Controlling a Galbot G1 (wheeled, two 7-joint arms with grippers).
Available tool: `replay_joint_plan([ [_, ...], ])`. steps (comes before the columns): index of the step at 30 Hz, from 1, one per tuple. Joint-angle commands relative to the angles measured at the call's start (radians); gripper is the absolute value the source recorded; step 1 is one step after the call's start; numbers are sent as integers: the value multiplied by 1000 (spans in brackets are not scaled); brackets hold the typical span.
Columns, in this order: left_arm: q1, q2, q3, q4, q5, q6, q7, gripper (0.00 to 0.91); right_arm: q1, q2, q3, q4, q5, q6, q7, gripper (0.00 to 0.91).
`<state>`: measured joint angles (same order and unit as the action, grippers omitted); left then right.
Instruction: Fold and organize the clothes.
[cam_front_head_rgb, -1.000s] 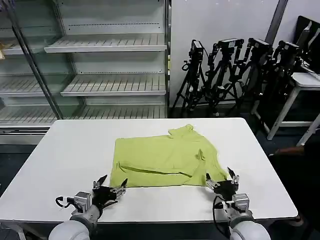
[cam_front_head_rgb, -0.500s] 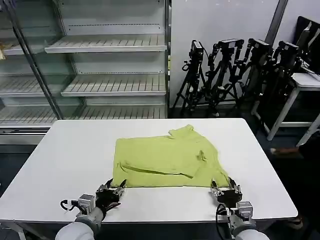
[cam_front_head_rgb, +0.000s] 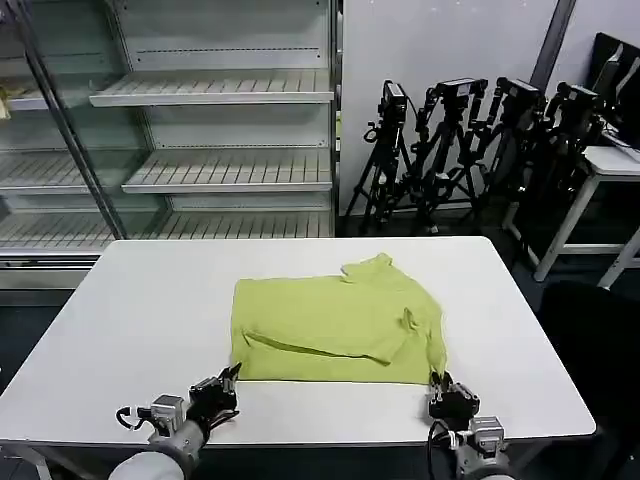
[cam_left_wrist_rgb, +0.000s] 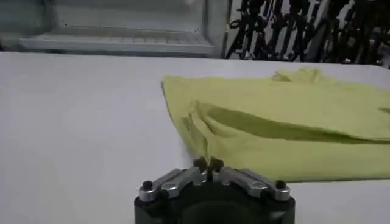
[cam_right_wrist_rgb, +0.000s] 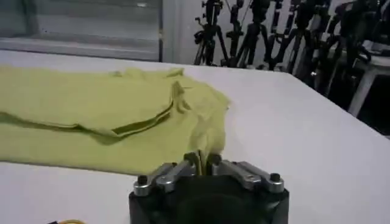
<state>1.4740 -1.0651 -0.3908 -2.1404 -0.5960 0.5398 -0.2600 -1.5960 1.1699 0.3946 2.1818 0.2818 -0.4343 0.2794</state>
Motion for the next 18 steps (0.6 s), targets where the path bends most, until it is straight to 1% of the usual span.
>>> replay_joint_plan([
  [1, 101, -1, -61, -97, -9, 5, -5, 20, -73, 3, 4, 85, -19, 5, 0, 0],
  [7, 217, 11, -132, -194, -11, 12, -12, 20, -171, -13, 2, 165, -41, 1, 3, 0],
  [9, 277, 24, -152, -216, -19, 11, -9, 20, -210, -37, 2, 191, -45, 0, 2, 0],
  [11, 335, 38, -179, -233, -32, 8, -7, 20, -236, -76, 4, 205, -61, 1, -9, 0],
  [12, 359, 43, -193, -236, -32, 7, -7, 40, -251, -105, 8, 213, -62, -1, -9, 443],
  [13, 370, 49, -201, -241, -33, 7, -6, 191, -262, -115, 9, 219, -61, -5, -9, 796],
  [14, 394, 54, -224, -248, -40, 9, 0, 524, -265, -138, 11, 219, -62, -6, -11, 907],
  [15, 401, 58, -231, -250, -44, 10, 1, 877, -264, -143, 12, 217, -62, -10, -13, 907],
  [16, 411, 62, -245, -254, -52, 18, 1, 907, -260, -150, 12, 217, -61, -20, -14, 907],
  [18, 423, 66, -262, -265, -62, 37, -2, 907, -252, -154, 9, 224, -60, -31, -18, 907],
])
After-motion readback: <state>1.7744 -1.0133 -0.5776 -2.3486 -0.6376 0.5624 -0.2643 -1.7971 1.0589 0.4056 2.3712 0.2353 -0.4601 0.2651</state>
